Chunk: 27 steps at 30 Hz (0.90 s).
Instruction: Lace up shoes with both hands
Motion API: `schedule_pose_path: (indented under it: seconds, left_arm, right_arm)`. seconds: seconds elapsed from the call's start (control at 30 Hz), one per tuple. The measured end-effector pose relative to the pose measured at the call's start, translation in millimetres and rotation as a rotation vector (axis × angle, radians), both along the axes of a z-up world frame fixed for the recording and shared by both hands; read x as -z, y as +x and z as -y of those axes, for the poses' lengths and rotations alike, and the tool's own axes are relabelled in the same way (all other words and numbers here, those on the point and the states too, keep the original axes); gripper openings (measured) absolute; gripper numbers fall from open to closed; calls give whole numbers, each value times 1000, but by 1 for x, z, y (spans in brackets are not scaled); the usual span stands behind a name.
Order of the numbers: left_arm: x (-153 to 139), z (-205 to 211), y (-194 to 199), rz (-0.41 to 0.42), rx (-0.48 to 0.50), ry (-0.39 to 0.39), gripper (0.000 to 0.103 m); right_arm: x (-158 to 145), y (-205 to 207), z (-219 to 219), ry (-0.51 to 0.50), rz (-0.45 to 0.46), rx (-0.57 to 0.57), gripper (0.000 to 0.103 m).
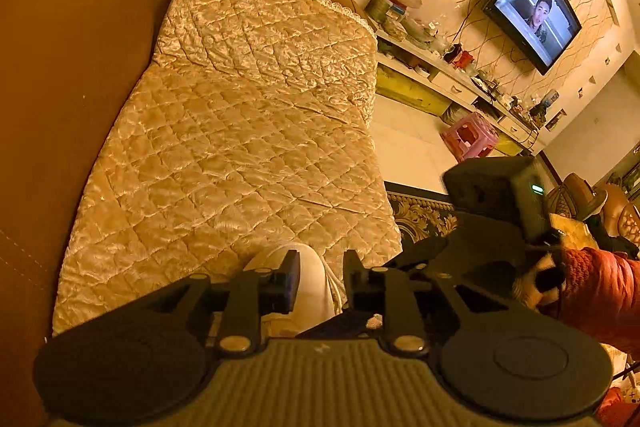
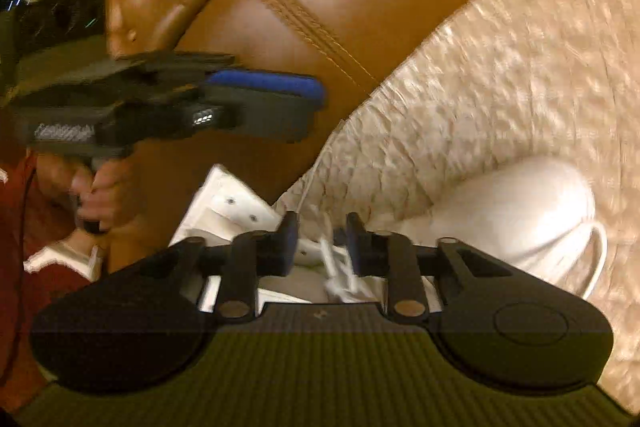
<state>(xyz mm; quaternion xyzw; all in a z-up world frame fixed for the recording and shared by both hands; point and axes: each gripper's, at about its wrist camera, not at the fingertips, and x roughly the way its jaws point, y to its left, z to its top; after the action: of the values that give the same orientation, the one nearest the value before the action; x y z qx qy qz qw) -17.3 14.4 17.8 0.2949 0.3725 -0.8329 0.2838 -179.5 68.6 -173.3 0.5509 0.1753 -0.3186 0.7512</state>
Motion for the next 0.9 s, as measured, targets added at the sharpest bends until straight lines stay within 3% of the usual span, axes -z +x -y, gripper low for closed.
schedule_pose_path:
  seconds: [0.2, 0.3, 0.33, 0.5, 0.67, 0.73, 0.8, 0.87, 0.9]
  left_arm:
    - [5, 2, 2, 8, -6, 11, 36]
    - [4, 4, 6, 17, -21, 6, 44]
    - [4, 5, 7, 14, -27, 9, 45]
    - [9, 9, 12, 21, -22, 30, 49]
    - [11, 11, 12, -11, 78, 80, 64]
    - [9, 6, 3, 4, 139, 62, 65]
    - [6, -1, -10, 41, 180, 10, 60]
    - [8, -2, -20, 35, 206, 11, 29]
    - [8, -3, -24, 33, 207, 7, 21]
  right_arm:
    - [24, -8, 8, 101, 150, 30, 23]
    - [26, -3, 6, 112, 116, 41, 18]
    - [28, -2, 4, 114, 98, 63, 7]
    - [32, -12, -29, 121, 104, 250, 5]
    - [28, -42, -71, 103, 360, 527, 5]
    - [20, -53, -78, 65, 455, 606, 5]
    - [13, -59, -81, 24, 506, 651, 5]
    - [6, -60, -78, -6, 512, 658, 5]
    - [4, -59, -77, -11, 512, 655, 5]
